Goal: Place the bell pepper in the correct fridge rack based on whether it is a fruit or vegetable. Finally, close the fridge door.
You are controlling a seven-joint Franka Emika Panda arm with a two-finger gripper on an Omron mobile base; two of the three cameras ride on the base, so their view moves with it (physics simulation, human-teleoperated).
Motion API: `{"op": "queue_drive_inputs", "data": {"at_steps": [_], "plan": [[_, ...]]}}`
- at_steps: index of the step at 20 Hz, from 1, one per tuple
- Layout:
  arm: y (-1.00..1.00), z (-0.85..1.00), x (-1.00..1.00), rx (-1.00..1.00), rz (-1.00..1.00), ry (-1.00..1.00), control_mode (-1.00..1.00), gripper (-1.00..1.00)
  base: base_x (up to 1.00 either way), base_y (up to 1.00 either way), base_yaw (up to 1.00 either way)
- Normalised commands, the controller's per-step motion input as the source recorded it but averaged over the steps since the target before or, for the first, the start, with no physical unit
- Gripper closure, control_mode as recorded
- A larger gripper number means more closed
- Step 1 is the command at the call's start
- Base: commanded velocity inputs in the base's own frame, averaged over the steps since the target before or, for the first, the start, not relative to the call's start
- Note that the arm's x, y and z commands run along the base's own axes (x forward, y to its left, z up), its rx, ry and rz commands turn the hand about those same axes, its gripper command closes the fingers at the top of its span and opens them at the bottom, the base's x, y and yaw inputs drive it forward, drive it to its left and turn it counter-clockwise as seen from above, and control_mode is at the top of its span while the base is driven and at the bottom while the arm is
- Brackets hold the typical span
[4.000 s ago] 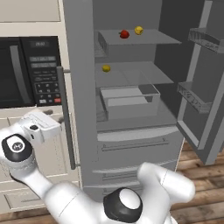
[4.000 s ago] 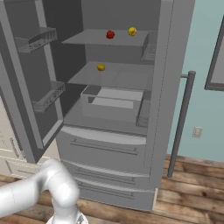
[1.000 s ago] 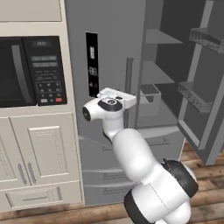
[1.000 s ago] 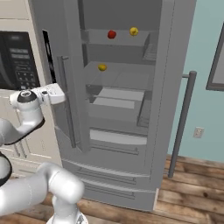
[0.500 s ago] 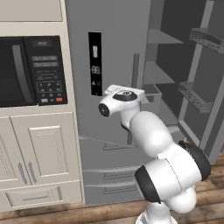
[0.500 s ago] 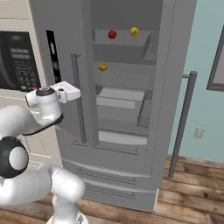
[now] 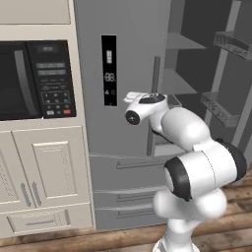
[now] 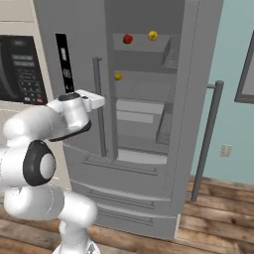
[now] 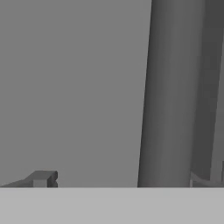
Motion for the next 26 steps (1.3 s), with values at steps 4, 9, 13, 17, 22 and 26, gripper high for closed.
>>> {"op": "queue_drive_inputs", "data": {"at_steps": [4, 9, 13, 17, 22, 26], "plan": [[-0.08, 0.05, 0.56, 0.0, 0.0, 0.0, -1.0, -1.0, 0.0, 0.0, 0.0], [-0.07, 0.0, 0.46, 0.0, 0.0, 0.02, -1.0, -1.0, 0.0, 0.0, 0.0], [-0.06, 0.0, 0.46, 0.0, 0.0, 0.01, -1.0, -1.0, 0.0, 0.0, 0.0], [-0.01, 0.0, 0.56, 0.0, 0.0, 0.04, -1.0, -1.0, 0.0, 0.0, 0.0], [-0.02, 0.0, 0.52, 0.01, 0.0, 0.05, -1.0, -1.0, 0.0, 0.0, 0.0], [0.0, 0.0, 0.09, 0.01, 0.0, 0.02, -1.0, -1.0, 0.0, 0.0, 0.0]]}}
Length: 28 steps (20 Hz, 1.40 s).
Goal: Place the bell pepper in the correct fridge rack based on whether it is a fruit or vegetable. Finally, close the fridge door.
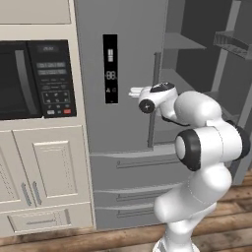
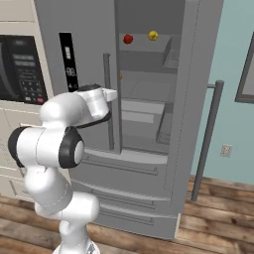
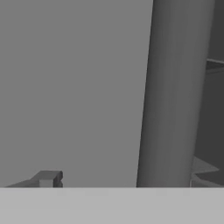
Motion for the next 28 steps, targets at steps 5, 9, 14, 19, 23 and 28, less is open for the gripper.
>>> {"op": "queue_drive_inputs", "data": {"at_steps": [5, 9, 14, 19, 23, 28], "plan": [[-0.01, 0.29, -0.03, 0.01, 0.0, 0.01, -1.0, -1.0, 0.0, 0.0, 0.0], [0.0, 0.39, -0.09, 0.0, 0.0, -0.03, -1.0, -1.0, 0.0, 0.0, 0.0], [0.0, 0.31, -0.23, 0.01, 0.0, -0.01, -1.0, -1.0, 0.0, 0.0, 0.0], [0.0, 0.23, -0.72, 0.07, 0.0, 0.01, -1.0, -1.0, 0.0, 0.0, 0.0], [0.0, 0.29, -0.99, 0.11, 0.0, 0.05, -1.0, -1.0, 0.0, 0.0, 0.0], [0.0, 0.4, -1.0, 0.12, 0.0, 0.11, -1.0, -1.0, 0.0, 0.0, 0.0]]}}
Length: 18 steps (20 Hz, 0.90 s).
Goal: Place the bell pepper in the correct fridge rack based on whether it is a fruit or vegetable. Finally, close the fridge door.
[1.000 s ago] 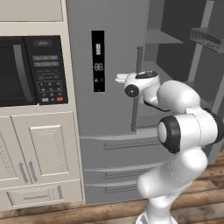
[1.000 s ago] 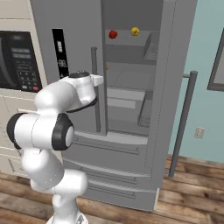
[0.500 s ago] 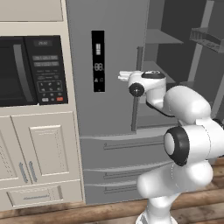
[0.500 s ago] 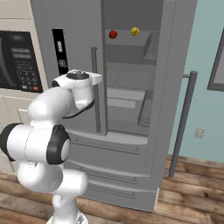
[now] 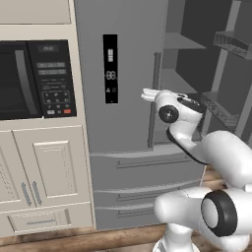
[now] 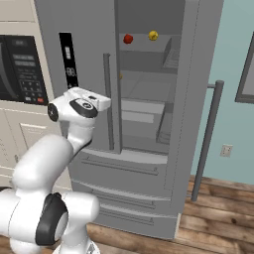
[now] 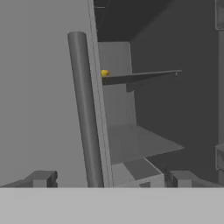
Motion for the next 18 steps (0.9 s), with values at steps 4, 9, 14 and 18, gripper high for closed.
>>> {"op": "queue_drive_inputs", "data": {"at_steps": [4, 9, 14, 18], "plan": [[0.0, 0.53, -1.0, 0.12, 0.0, 0.15, -1.0, -1.0, 0.0, 0.0, 0.0], [0.0, 0.54, -1.0, 0.13, 0.0, 0.22, -1.0, -1.0, 0.0, 0.0, 0.0], [0.0, 0.49, -1.0, 0.11, 0.0, 0.25, -1.0, -1.0, 0.0, 0.0, 0.0], [-0.01, 0.36, -1.0, 0.09, 0.0, 0.25, -1.0, -1.0, 0.0, 0.0, 0.0]]}}
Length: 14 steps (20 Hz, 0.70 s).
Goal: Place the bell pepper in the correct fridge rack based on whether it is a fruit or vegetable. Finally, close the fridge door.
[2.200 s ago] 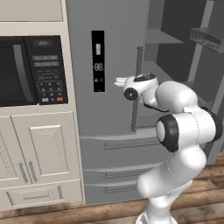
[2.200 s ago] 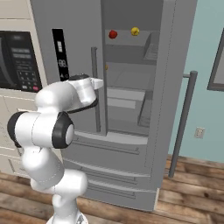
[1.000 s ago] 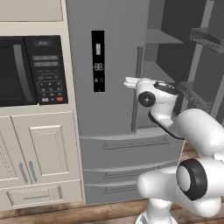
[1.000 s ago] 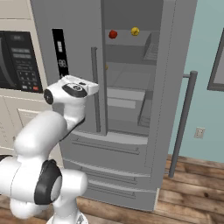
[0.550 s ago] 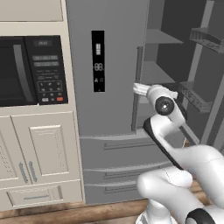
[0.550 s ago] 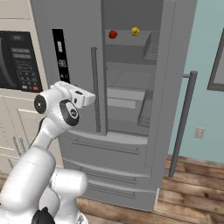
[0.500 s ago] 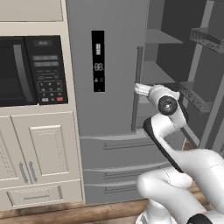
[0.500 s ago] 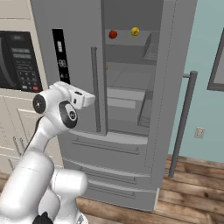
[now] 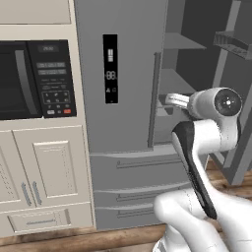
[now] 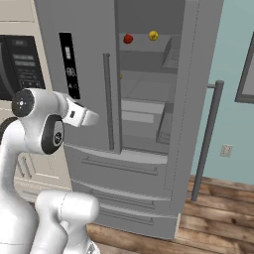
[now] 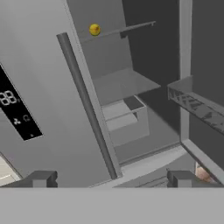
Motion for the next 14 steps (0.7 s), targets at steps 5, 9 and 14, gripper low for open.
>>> {"op": "queue_drive_inputs", "data": {"at_steps": [5, 9, 14], "plan": [[0.0, 0.04, -1.0, 0.02, 0.0, 0.14, -1.0, -1.0, 0.0, 0.0, 0.0], [0.0, 0.0, -0.99, 0.0, 0.0, 0.0, -1.0, -1.0, 0.0, 0.0, 0.0], [-0.32, 0.0, -1.0, 0.0, 0.0, 0.0, -1.0, -1.0, 0.0, 0.0, 0.0]]}}
